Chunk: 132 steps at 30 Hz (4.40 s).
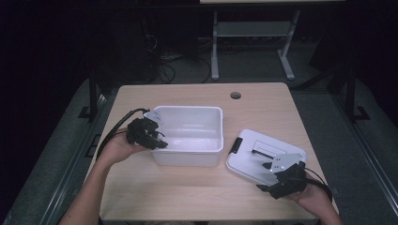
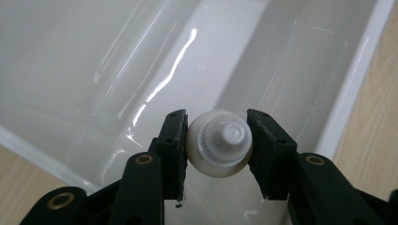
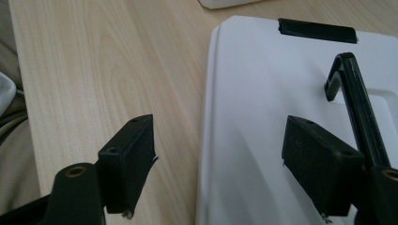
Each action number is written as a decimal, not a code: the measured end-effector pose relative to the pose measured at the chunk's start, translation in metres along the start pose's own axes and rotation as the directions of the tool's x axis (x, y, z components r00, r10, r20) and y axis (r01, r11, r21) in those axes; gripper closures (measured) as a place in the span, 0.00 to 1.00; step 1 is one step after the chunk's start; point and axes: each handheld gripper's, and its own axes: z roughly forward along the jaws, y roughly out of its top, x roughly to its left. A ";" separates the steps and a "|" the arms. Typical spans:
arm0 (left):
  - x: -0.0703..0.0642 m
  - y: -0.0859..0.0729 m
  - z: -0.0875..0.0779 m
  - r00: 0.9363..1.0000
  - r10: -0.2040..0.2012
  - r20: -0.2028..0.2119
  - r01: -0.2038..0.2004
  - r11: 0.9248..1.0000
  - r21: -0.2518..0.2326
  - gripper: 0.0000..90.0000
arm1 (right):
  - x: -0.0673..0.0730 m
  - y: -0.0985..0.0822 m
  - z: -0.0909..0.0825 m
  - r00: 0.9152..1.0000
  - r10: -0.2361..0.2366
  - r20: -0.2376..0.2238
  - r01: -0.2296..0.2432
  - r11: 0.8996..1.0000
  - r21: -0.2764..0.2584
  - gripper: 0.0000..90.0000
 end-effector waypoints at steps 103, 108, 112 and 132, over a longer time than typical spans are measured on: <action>-0.023 -0.016 -0.072 0.998 0.024 -0.052 -0.026 0.999 -0.044 0.64 | -0.001 0.006 0.004 1.000 -0.020 -0.008 0.020 1.000 0.013 0.28; -0.028 -0.026 -0.076 0.998 0.026 -0.060 -0.030 0.998 -0.061 0.63 | 0.002 0.007 0.005 1.000 -0.024 0.000 0.024 1.000 0.016 0.28; -0.034 -0.036 -0.081 0.997 0.025 -0.071 -0.030 0.996 -0.084 0.63 | 0.004 0.006 0.007 1.000 -0.018 -0.005 0.018 0.999 0.029 0.28; -0.049 -0.080 -0.082 0.995 -0.012 -0.096 0.004 0.996 -0.089 0.59 | 0.008 0.008 0.008 1.000 -0.028 -0.004 0.028 0.999 0.037 0.28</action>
